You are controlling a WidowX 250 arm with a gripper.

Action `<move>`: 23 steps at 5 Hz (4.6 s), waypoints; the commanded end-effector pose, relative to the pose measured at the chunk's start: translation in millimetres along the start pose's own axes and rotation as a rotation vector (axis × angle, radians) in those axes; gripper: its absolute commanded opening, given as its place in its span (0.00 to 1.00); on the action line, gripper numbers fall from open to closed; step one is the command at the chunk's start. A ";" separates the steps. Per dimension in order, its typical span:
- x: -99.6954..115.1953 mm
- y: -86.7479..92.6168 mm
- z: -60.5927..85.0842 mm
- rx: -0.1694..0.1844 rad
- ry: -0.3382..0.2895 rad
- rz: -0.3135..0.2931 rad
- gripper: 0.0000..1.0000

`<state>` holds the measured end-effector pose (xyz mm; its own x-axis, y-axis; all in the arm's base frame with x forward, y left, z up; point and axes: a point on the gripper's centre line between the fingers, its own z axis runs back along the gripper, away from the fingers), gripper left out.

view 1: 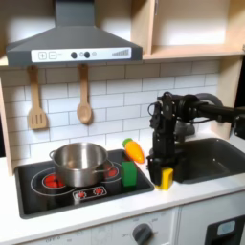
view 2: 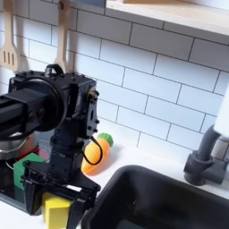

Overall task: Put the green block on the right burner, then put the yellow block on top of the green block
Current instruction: 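Put the yellow block on top of the green block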

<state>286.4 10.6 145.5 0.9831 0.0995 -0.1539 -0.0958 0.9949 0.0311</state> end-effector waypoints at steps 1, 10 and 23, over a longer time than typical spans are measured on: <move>3.6 -0.6 0.2 0.001 -0.002 0.001 1.00; 21.8 21.7 44.5 -0.006 -0.092 -0.045 0.00; 41.9 86.5 64.3 -0.066 -0.129 0.061 0.00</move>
<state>328.7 97.6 206.0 0.9877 0.1542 -0.0277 -0.1551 0.9873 -0.0334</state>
